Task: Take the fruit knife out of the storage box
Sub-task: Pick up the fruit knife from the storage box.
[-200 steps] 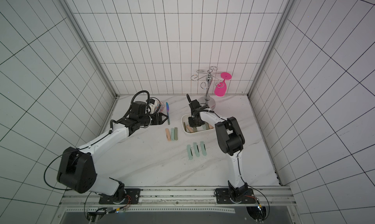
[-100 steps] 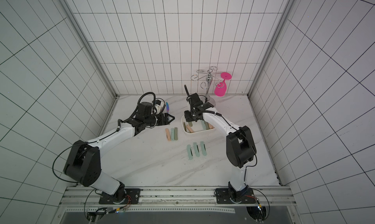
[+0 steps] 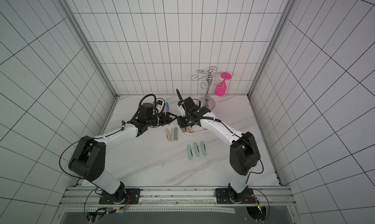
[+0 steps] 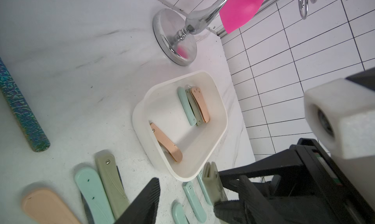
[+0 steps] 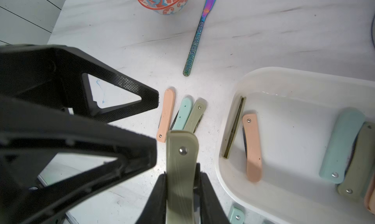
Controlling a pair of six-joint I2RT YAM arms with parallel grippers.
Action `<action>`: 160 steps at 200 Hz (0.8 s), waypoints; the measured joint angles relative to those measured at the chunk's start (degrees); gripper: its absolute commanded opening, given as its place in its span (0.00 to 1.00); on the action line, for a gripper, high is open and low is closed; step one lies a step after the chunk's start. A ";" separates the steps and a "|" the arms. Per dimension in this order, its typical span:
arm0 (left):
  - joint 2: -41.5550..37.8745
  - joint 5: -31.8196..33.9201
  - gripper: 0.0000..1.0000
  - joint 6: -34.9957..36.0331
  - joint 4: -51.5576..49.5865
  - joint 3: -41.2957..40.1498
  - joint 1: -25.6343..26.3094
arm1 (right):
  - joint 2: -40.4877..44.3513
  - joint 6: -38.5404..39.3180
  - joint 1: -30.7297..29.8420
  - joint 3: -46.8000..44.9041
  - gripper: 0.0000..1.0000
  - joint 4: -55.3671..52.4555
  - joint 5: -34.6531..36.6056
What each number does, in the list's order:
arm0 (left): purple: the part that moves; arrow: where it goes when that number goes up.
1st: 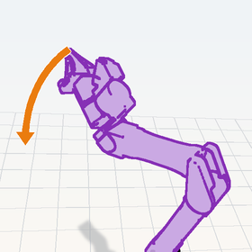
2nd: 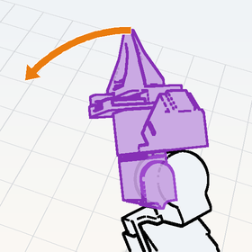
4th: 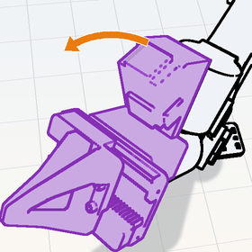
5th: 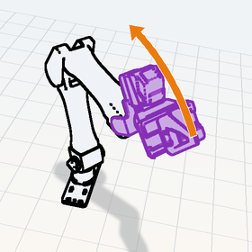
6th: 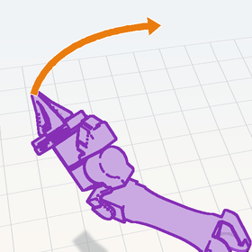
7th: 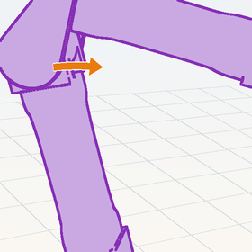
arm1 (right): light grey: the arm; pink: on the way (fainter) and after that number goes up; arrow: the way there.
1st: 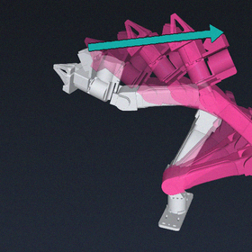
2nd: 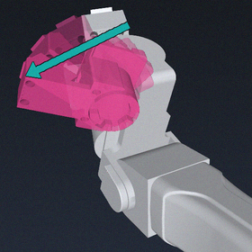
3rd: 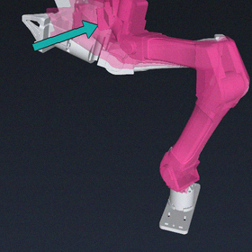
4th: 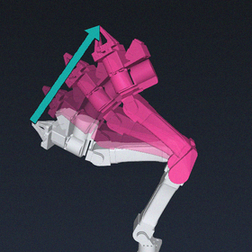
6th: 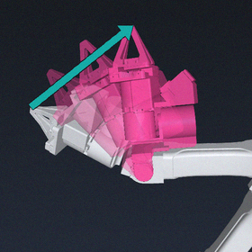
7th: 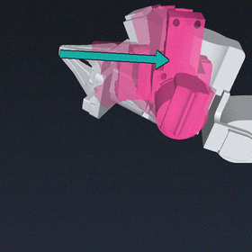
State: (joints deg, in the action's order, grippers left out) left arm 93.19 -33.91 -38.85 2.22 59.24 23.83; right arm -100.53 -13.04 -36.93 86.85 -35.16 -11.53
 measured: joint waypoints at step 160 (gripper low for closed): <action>3.19 -3.80 0.15 -4.68 4.74 -0.46 1.57 | 0.00 -0.02 -0.94 0.00 0.12 -0.20 0.02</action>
State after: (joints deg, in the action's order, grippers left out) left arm 96.38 -37.71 -43.53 6.96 58.78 25.41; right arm -100.53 -13.06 -37.87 86.85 -35.35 -11.51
